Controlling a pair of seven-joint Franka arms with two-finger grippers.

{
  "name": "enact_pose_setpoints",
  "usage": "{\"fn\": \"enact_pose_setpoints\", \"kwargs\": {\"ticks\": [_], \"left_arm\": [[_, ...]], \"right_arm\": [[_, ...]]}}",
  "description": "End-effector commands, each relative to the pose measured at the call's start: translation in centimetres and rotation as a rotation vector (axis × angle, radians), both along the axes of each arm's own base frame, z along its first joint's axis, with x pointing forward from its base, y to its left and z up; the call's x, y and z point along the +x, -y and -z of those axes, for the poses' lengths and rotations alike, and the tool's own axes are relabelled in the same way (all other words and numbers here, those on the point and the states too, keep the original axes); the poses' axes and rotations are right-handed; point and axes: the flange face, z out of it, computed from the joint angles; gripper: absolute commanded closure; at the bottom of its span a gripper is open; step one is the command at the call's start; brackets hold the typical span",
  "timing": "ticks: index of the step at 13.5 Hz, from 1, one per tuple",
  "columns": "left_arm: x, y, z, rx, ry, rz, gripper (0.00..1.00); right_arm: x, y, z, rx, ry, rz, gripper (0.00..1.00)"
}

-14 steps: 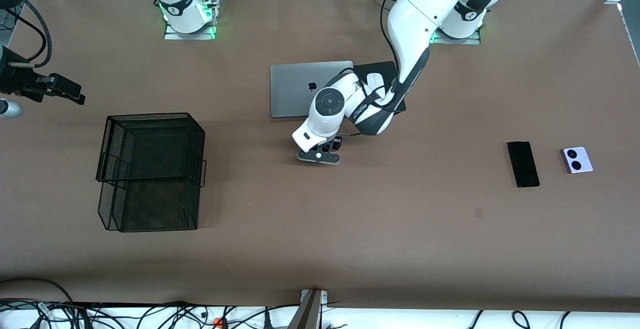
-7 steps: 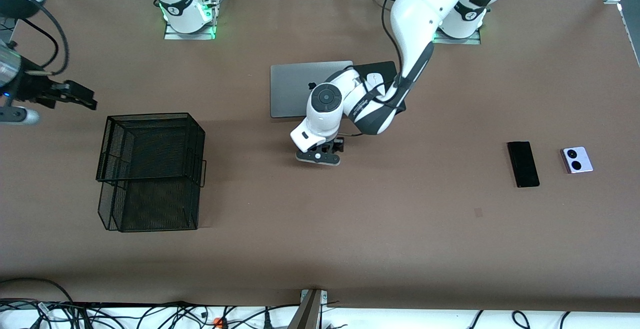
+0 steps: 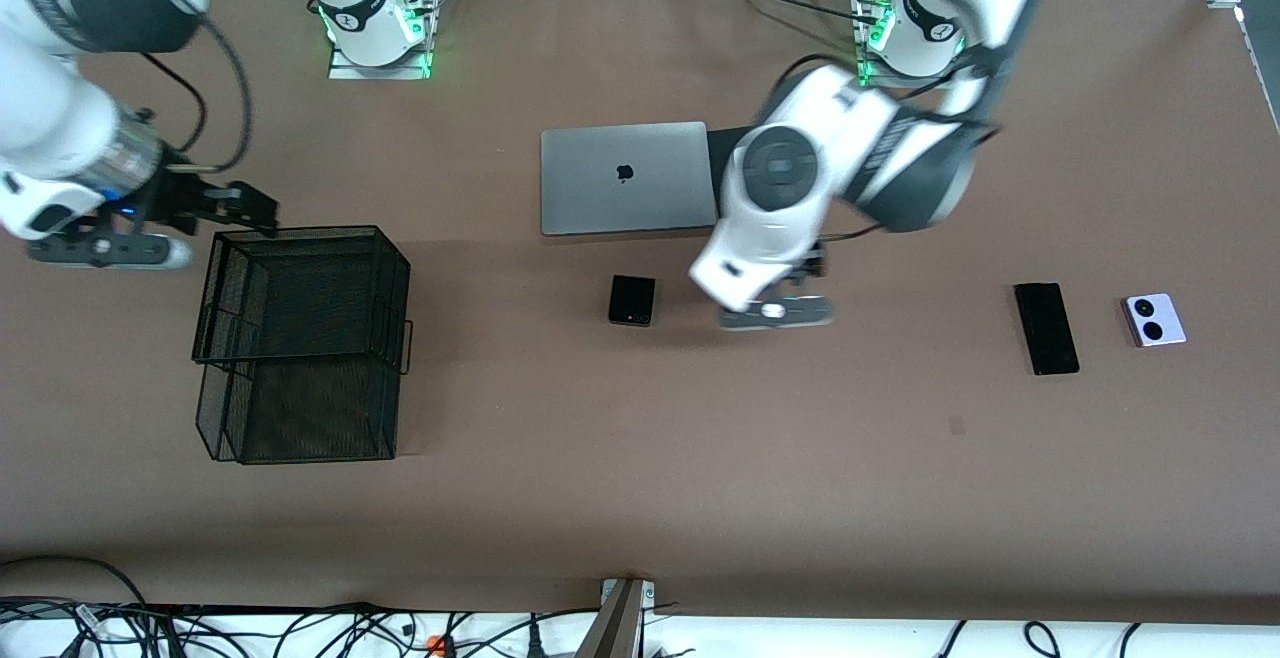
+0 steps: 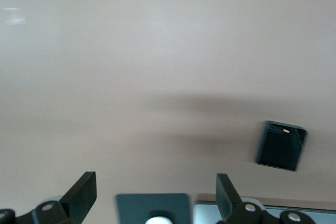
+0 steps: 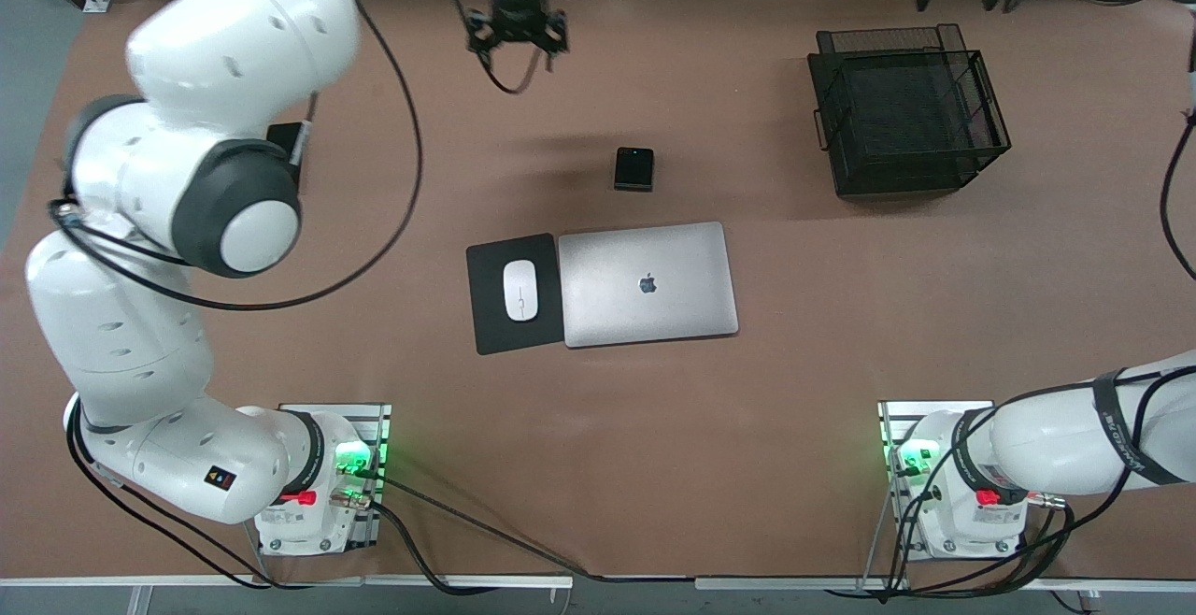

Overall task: Place phones with both arms
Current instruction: 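Release the flip phone while the right gripper reaches toward it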

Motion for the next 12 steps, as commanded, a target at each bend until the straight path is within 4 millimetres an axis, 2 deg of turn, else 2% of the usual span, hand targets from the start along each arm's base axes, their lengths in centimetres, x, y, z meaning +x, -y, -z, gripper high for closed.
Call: {"fn": "enact_pose_setpoints", "kwargs": {"ticks": [1,2,4,5,7,9,10,12], "left_arm": [[0.4,-6.0,-3.6,0.028,-0.022,0.03,0.0],[0.9,-9.2,-5.4,0.022,-0.029,0.059,0.0],[0.8,-13.8,-8.3,0.006,-0.057,0.121,0.0],[0.3,-15.6,-10.0,0.001,-0.064,0.138,0.0],[-1.8,-16.8,-13.0,0.008,-0.092,0.206,0.0],[-3.4,-19.0,-14.9,0.011,-0.107,0.237,0.0],[-3.6,-20.5,-15.4,0.008,-0.11,0.233,0.0],[-3.9,-23.4,-14.4,-0.004,-0.148,0.269,0.0]], "right_arm": [[-0.1,-7.1,1.5,-0.002,0.03,-0.036,0.0],[-0.4,-10.6,2.7,0.004,0.035,-0.06,0.0],[-0.9,-15.8,5.1,0.005,0.054,0.029,0.0],[-1.6,-19.0,6.5,0.008,0.057,0.056,0.0],[-2.0,-24.2,8.6,0.015,0.063,0.101,0.0],[-2.3,-29.6,10.1,0.015,0.073,0.145,0.0],[-2.4,-31.6,11.1,0.007,0.079,0.158,0.0],[-3.3,-36.1,13.6,0.004,0.077,0.176,0.0]]}}
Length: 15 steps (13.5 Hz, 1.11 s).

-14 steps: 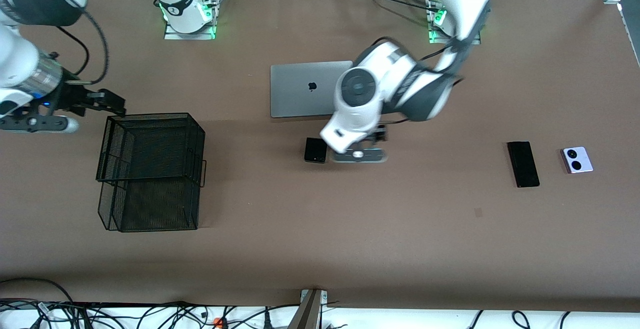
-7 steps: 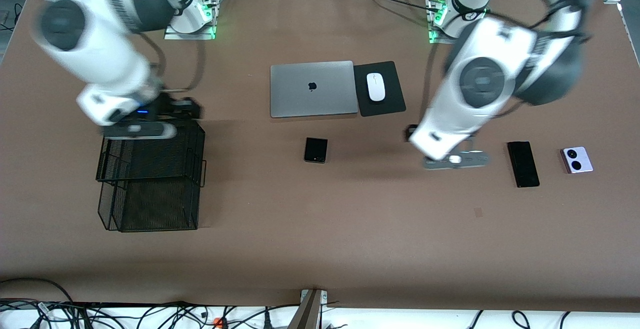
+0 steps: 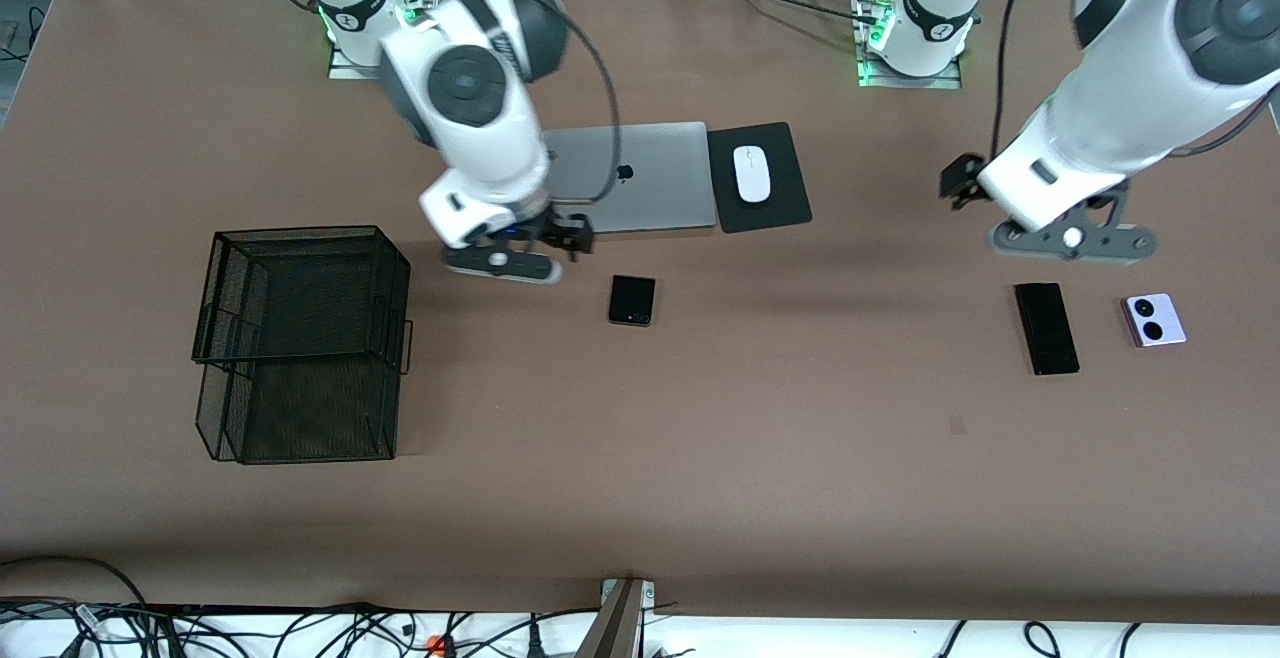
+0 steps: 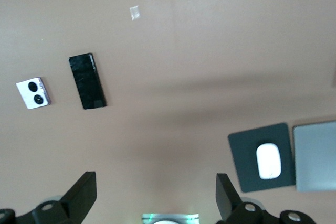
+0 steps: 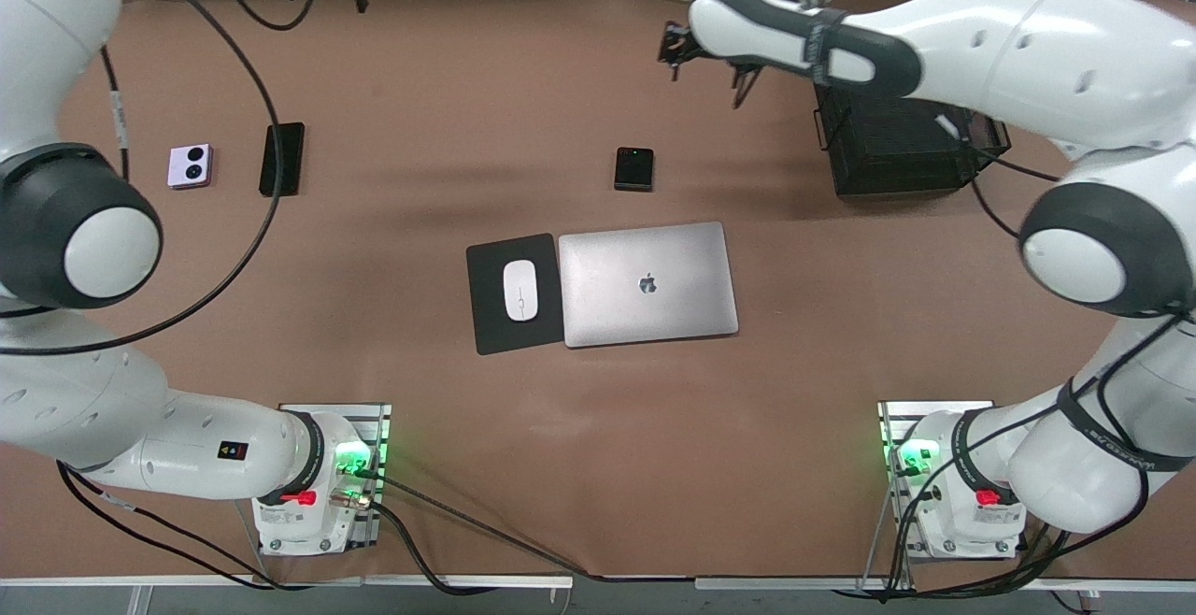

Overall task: Place phones with both arms
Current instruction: 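Grasp the black flip phone with the right gripper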

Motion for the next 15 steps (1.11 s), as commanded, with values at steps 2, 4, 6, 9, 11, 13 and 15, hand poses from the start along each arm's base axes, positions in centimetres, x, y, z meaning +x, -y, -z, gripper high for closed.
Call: {"fn": "enact_pose_setpoints", "kwargs": {"ticks": [2,4,6,9,11,13,15], "left_arm": [[-0.7,-3.8,1.2,-0.024,-0.035,0.058,0.0],[0.1,-6.9,1.0,-0.114,-0.028,0.021,0.0],[0.2,-8.6,1.1,-0.152,-0.03,-0.014,0.0],[0.1,-8.5,1.1,-0.154,-0.034,0.006,0.0],[0.0,-8.6,1.1,-0.154,-0.035,0.006,0.0],[0.0,-8.6,1.0,-0.152,-0.037,0.006,0.0],[0.0,-8.6,0.9,-0.151,-0.035,0.008,0.0]], "right_arm": [[-0.8,-7.1,4.6,-0.034,0.015,0.044,0.0],[-1.7,-9.6,7.3,-0.058,0.048,0.067,0.0],[-1.8,-10.3,9.6,-0.058,0.057,0.066,0.0],[-1.5,-10.8,12.8,-0.035,0.072,0.061,0.0],[-1.1,-10.8,14.7,-0.025,0.081,0.061,0.0],[-0.5,-10.3,16.4,-0.023,0.081,0.071,0.0],[-0.5,-10.2,18.2,-0.029,0.085,0.057,0.0]]}}
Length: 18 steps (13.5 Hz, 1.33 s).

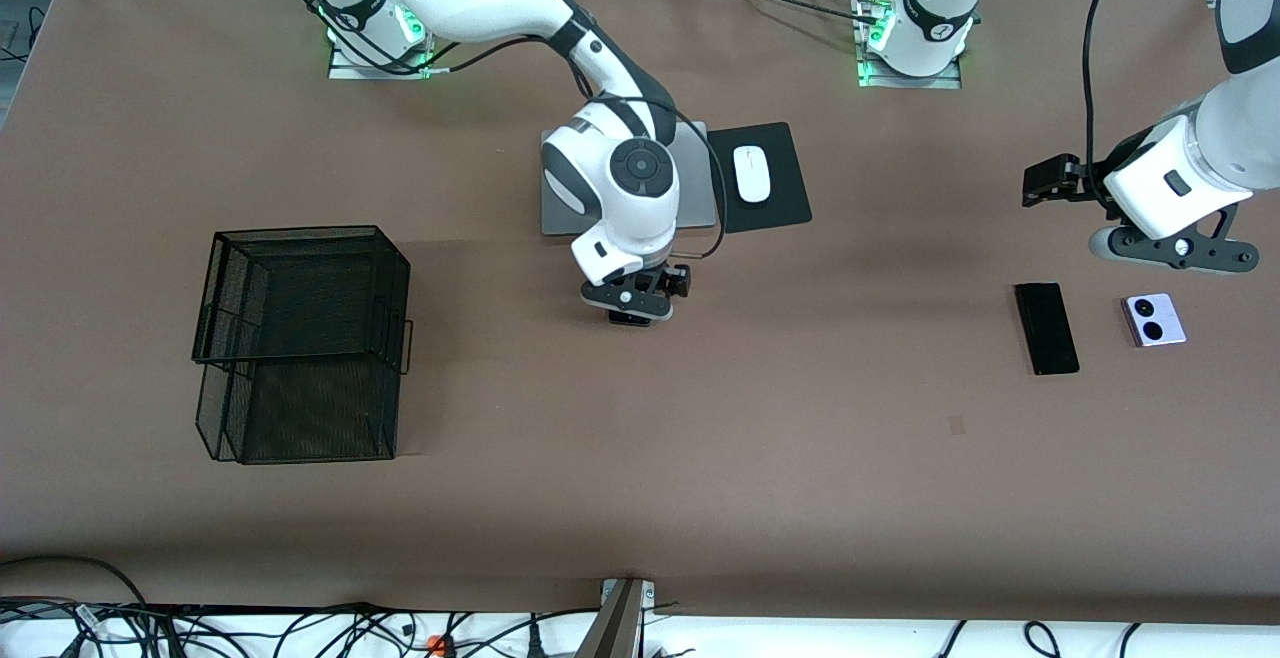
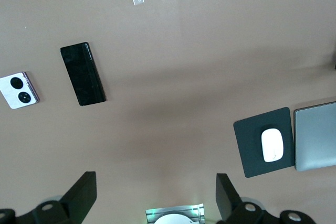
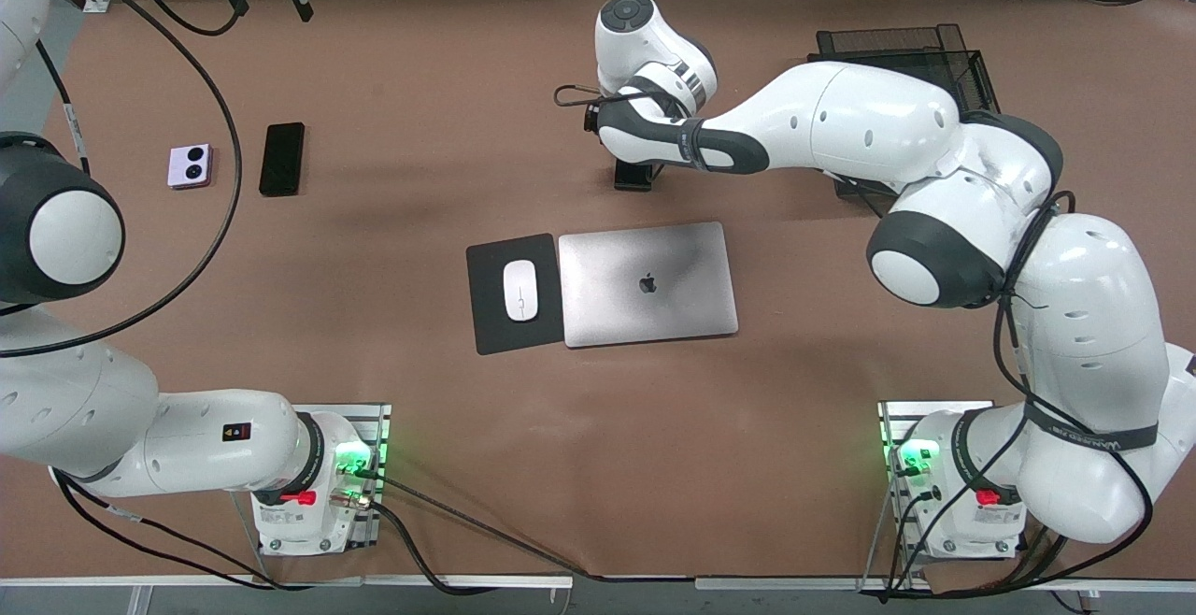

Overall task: Place phones with both arms
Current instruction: 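Grasp the black flip phone with the right gripper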

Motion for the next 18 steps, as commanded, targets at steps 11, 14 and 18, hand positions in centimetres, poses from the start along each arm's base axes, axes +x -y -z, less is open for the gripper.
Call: {"fn": "enact_pose_setpoints", "kwargs": {"ticks": [11,14,18], "left_arm": [[-1.6,-0.5,-0.8,-0.001,-0.023,0.013,0.0],[-1.5,-0.5,-0.8,-0.002,-0.021,0.013,0.0],[-1.5,-0.4,-0.8,-0.002,-0.024,0.016,0.0]], "right_arm": [[-0.4,0.7,4.5,-0.032,0.022,-0.131,0.0],[-0.4,0.7,5.4,-0.029,0.022,-0.133,0.0],[-0.6,0.8,6.7,-0.025,0.02,-0.129,0.0]]}}
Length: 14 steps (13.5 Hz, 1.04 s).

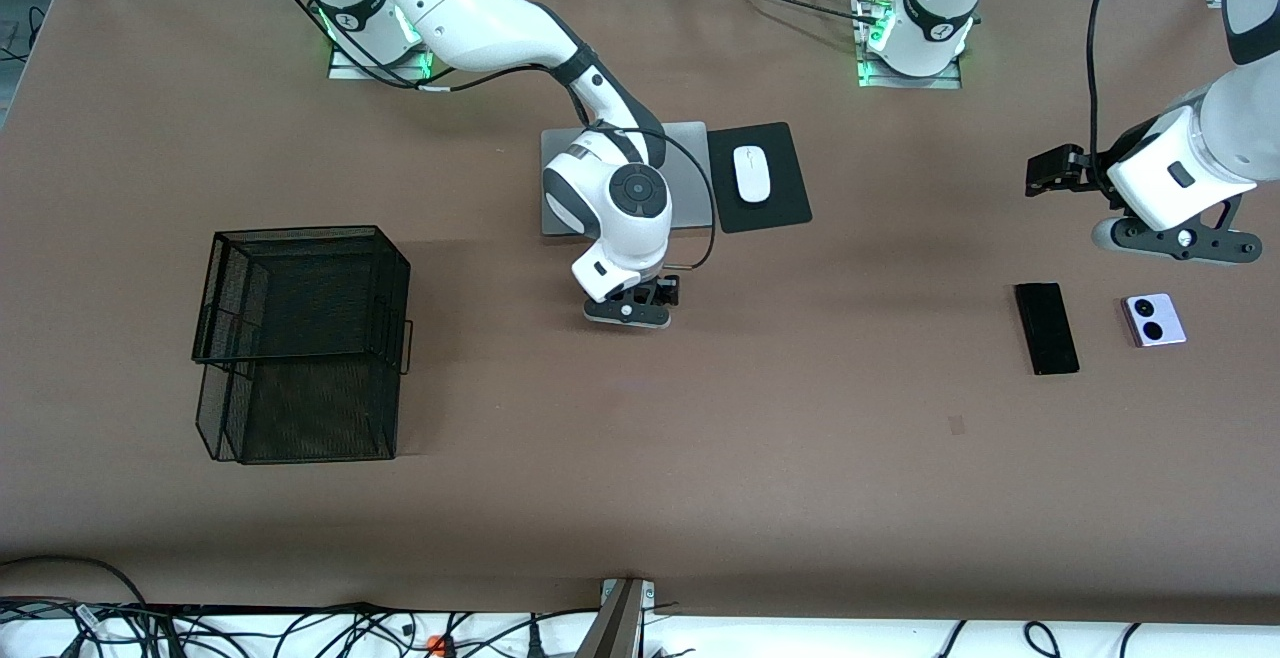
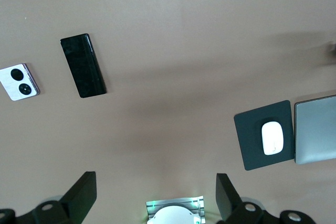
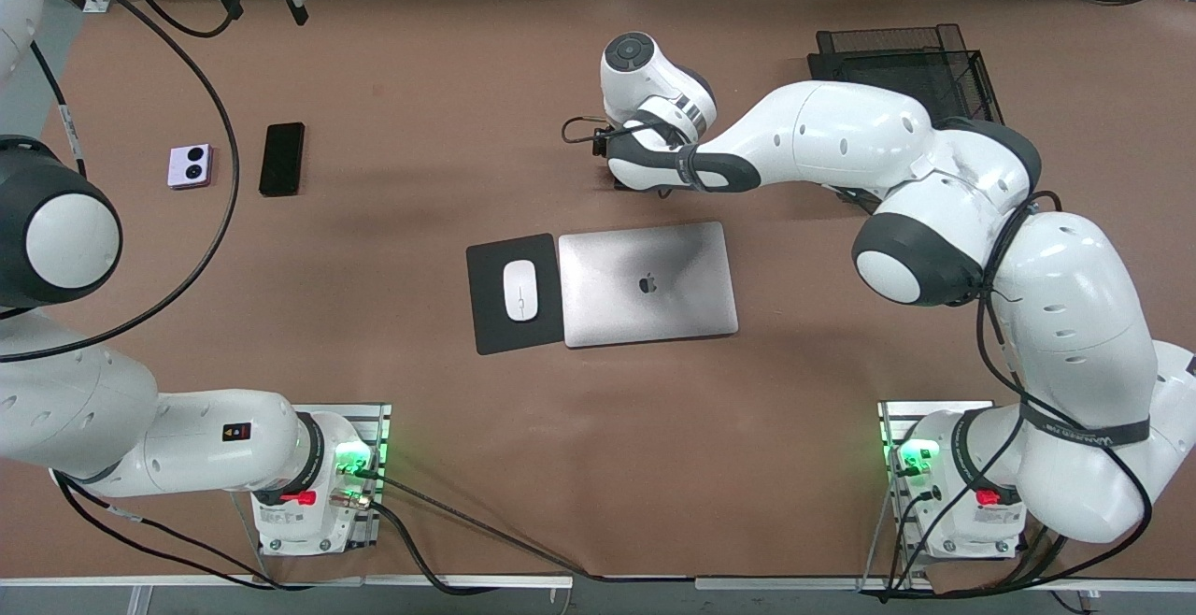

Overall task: Place phones with both arms
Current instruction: 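Grasp the black flip phone with the right gripper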

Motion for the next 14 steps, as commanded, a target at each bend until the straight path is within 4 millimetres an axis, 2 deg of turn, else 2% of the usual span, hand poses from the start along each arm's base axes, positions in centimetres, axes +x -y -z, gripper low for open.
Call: {"fn": "enact_pose_setpoints", "kwargs": {"ticks": [1,3,4,6,8,9,12,14], "left_arm": [[-0.9,-0.3,-0.5,-0.007,-0.002,0.018,0.0],[-0.9,-0.2,-0.5,-0.007,-0.002,0.019,0.0],[-0.9,-0.2,-0.4,-0.007,-0.002,0.019,0.0],[-0.9,-0.1,-0.4,-0.007,-0.002,0.021,0.0],[-0.9,-0.1,-0.4,-0.007,-0.002,0.021,0.0],[-0.9,0.0,-0.4,-0.007,-0.002,0.022,0.0],[-0.9,0.1,-0.4,-0.007,-0.002,0.024,0.0],[-0.9,0.1,-0.4,-0.007,-0.002,0.024,0.0]], "right_arm": [[0.0,0.1,1.0,0.016,-0.004,-0.003,0.0],[-0.1,0.1,1.1,0.016,-0.006,0.001,0.0],[0.0,0.2,1.3,0.016,-0.01,0.004,0.04],[-0.1,0.1,1.1,0.021,-0.011,0.007,0.54],[0.0,0.0,1.1,0.02,-0.011,0.001,0.93],[0.0,0.0,0.9,0.022,-0.009,-0.004,1.0],[1.2,0.8,-0.5,0.027,-0.004,0.009,1.0],[2.1,1.3,-3.6,-0.004,-0.034,0.01,1.0]]}}
